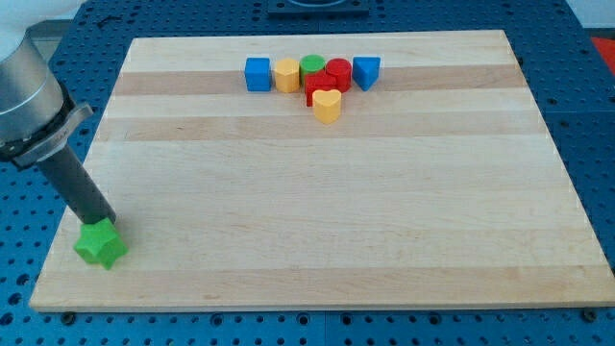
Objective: Slide yellow heart to the green star
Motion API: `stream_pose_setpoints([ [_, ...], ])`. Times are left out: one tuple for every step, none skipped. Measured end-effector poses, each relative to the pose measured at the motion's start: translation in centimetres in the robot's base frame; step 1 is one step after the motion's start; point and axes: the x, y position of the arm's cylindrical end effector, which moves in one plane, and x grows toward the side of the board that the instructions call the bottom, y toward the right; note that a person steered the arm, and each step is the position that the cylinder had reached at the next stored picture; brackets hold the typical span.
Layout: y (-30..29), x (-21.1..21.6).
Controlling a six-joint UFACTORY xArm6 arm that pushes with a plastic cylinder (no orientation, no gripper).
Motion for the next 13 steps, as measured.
stream_pose_setpoints([
  [0.0, 0.6],
  [0.2, -2.0],
  [5.9, -6.5],
  [14.5, -9.3],
  [23.3, -12.1],
  [30.5, -15.4],
  [32.2, -19.9],
  [30.3, -21.3],
  [27.0, -20.9],
  [23.0, -20.0],
  [20.5, -17.1],
  [19.5, -15.4],
  [19.4, -17.6],
])
